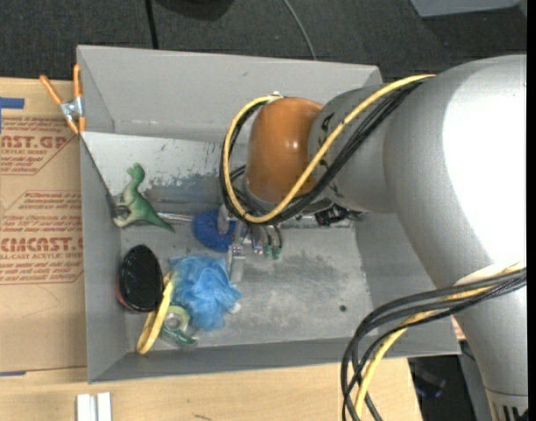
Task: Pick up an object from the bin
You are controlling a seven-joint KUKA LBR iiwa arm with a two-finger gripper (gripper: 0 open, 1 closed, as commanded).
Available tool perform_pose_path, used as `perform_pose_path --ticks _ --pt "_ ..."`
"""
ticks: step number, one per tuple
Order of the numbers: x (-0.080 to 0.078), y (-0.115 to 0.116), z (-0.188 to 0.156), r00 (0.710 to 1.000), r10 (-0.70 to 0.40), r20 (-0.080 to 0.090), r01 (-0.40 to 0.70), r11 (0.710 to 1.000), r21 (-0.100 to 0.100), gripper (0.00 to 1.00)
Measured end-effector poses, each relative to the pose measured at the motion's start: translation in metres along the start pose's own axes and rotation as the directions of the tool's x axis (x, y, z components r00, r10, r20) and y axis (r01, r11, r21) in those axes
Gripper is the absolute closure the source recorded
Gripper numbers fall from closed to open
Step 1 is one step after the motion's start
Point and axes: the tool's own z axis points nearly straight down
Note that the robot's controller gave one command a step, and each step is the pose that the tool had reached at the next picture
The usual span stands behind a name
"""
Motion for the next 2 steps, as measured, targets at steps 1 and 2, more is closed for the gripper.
perform_pose_path --ticks 1,2 --pt "0.0442 0.0416 -0.0015 0.99 0.141 0.011 -0.141 0.99 -0.002 1.0" --pt "0.0441 0.0416 -0.0015 0.99 0.141 0.011 -0.141 0.99 -0.002 1.0"
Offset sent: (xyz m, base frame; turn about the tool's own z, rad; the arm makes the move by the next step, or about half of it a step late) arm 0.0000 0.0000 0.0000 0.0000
